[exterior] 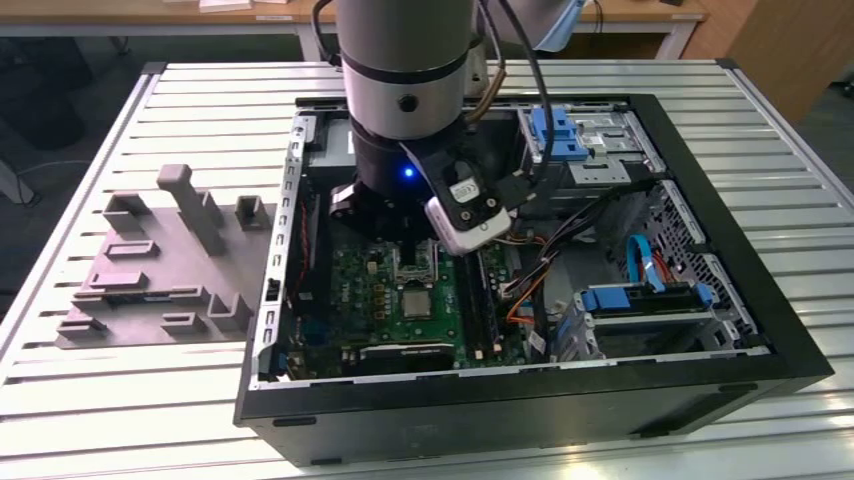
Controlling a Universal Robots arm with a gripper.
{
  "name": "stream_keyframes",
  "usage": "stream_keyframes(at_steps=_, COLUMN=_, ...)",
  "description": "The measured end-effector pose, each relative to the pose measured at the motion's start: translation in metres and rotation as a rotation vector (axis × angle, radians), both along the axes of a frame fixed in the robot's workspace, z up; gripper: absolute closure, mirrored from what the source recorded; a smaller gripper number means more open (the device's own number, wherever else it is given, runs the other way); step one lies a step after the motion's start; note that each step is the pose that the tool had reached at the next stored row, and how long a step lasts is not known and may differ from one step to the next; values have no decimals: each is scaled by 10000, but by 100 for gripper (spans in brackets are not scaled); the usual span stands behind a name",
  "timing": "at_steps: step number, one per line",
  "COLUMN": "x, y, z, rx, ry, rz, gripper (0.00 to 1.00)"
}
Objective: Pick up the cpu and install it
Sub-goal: 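Close the cpu cover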
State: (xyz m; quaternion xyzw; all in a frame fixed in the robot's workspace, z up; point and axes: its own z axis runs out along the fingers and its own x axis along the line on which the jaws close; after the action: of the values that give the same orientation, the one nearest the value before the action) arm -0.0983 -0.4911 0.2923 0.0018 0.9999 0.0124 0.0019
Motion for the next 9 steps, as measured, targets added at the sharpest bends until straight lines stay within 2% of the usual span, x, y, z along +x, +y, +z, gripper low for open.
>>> stream_keyframes(at_steps=9, x=-8, y=0, z=0, rx=0, ry=0, rz=0, gripper=89)
